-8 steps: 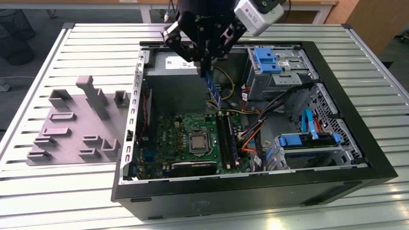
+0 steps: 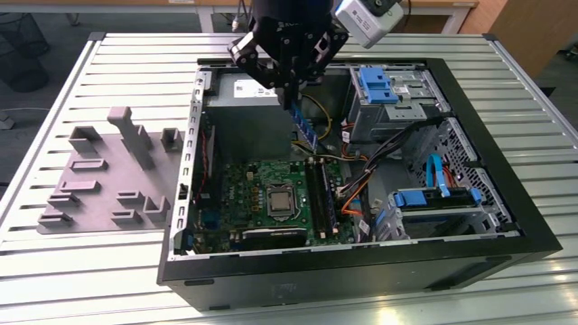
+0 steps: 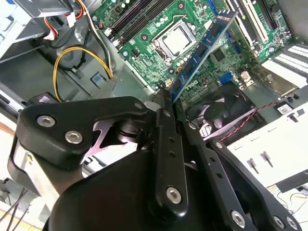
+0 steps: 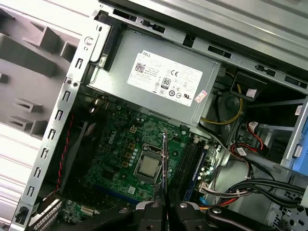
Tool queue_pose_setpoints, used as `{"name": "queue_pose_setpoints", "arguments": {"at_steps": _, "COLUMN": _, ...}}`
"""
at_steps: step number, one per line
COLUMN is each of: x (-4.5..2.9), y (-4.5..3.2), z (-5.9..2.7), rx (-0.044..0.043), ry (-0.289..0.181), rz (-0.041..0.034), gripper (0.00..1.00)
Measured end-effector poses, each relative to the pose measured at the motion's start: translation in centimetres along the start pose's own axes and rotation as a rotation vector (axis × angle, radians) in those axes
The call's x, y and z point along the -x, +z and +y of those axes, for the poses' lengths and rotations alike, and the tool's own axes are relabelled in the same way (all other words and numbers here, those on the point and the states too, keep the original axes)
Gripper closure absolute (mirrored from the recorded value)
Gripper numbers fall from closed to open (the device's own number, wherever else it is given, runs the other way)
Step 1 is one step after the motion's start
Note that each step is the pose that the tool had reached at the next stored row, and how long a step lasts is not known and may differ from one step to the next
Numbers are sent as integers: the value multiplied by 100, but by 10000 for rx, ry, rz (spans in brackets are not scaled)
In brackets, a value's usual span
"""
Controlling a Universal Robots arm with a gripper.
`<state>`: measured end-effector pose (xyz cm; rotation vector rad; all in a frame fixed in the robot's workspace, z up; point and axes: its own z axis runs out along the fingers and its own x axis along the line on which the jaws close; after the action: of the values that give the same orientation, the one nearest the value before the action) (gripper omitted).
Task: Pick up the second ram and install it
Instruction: 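Insert the second ram into the second slot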
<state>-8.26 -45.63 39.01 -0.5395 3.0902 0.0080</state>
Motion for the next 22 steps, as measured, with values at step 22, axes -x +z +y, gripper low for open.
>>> {"name": "queue_pose_setpoints", "arguments": {"at_steps": 22, "x": 0, "y": 1, "z": 0, "rx": -2, "ry": 339, "rz": 0, "gripper": 86}}
